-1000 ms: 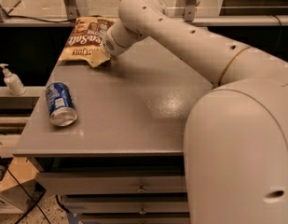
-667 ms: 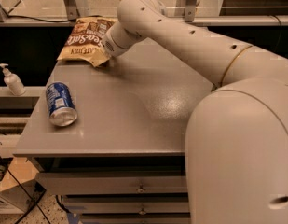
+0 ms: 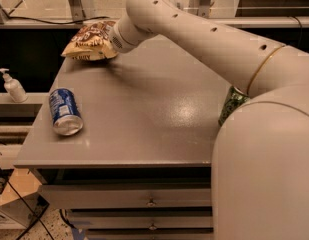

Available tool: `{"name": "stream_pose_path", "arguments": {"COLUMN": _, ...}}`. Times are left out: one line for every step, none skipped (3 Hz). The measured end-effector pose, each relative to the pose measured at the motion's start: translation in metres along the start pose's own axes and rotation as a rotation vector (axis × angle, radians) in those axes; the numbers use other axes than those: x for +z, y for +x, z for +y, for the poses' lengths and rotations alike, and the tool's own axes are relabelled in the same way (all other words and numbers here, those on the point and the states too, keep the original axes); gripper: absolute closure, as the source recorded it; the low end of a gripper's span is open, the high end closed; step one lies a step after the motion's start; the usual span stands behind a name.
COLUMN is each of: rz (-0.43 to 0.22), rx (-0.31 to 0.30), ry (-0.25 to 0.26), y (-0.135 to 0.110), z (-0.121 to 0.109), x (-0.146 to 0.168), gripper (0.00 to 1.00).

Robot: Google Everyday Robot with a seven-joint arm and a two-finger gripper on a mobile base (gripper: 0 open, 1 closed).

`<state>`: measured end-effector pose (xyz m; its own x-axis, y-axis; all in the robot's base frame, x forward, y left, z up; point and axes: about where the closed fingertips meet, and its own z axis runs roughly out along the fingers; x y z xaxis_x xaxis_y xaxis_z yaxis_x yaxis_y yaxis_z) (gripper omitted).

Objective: Pick brown chip bag

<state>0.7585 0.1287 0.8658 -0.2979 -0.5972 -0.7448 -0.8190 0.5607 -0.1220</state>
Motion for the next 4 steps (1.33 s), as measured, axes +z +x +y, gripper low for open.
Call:
{"name": "stream_pose_path", "arguments": {"rz": -0.062, "rx": -0.060, "ry": 0.009, "y": -0.028, "z": 0.000, "x": -0.024, "gripper": 1.00}}
{"name": "stream_pose_path", "arguments": {"rz": -0.138, "rx": -0.162, "ry": 0.010, "y": -0.067, "z": -0.003, "x": -0.071, "gripper": 1.00}}
{"name": "stream_pose_path", "arguments": {"rz": -0.202, "rx": -0.276, "ry": 0.030, "y": -0.101, "z": -0.007, "x": -0.128, "gripper": 1.00}}
{"name": "stream_pose_path", "arguments": {"rz": -0.258, "rx": -0.390, "ry": 0.080, "y": -0.133, "z": -0.012, "x": -0.188, "gripper": 1.00}}
